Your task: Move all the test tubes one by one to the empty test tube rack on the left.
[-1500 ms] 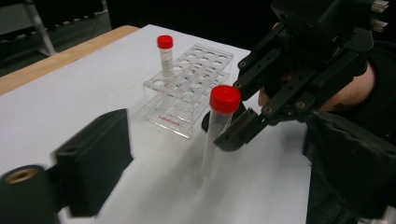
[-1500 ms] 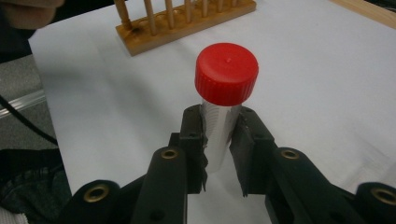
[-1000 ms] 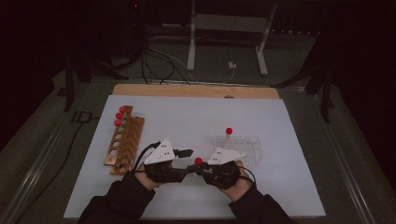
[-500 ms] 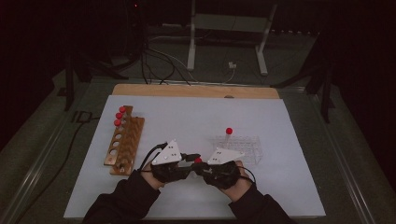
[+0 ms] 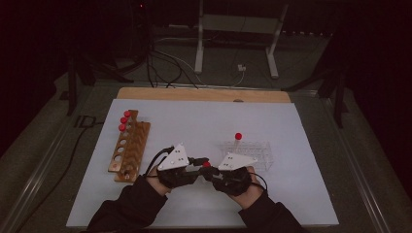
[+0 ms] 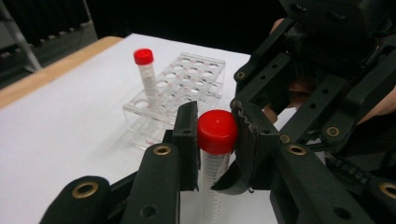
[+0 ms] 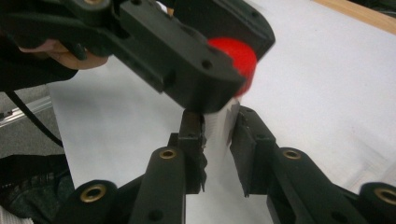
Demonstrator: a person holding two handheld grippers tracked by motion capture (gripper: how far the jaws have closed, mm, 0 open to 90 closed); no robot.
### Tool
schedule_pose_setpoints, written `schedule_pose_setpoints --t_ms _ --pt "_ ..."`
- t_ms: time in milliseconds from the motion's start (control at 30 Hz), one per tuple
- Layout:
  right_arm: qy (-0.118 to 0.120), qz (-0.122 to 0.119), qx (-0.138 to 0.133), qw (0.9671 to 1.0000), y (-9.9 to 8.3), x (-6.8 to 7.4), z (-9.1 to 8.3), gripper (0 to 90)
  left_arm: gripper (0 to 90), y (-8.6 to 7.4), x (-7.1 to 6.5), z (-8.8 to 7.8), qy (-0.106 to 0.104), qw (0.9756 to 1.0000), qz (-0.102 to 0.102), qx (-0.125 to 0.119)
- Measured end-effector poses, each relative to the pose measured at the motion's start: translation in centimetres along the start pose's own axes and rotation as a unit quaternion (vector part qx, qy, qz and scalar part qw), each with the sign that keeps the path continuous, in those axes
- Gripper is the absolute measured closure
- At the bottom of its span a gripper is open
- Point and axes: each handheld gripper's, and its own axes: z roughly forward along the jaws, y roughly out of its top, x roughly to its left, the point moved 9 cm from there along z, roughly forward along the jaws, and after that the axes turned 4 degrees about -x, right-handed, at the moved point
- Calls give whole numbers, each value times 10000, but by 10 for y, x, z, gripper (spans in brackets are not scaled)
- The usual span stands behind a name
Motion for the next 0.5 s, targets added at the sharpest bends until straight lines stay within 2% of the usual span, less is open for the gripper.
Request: schedule_pose_setpoints --t_ms 267,500 --pt "-151 56 -136 9998 2 -11 -10 600 721 8 13 -13 196 9997 -45 -104" --pt "-423 185 -347 9983 6 -28 -24 423 721 15 29 -31 430 9989 -109 -180"
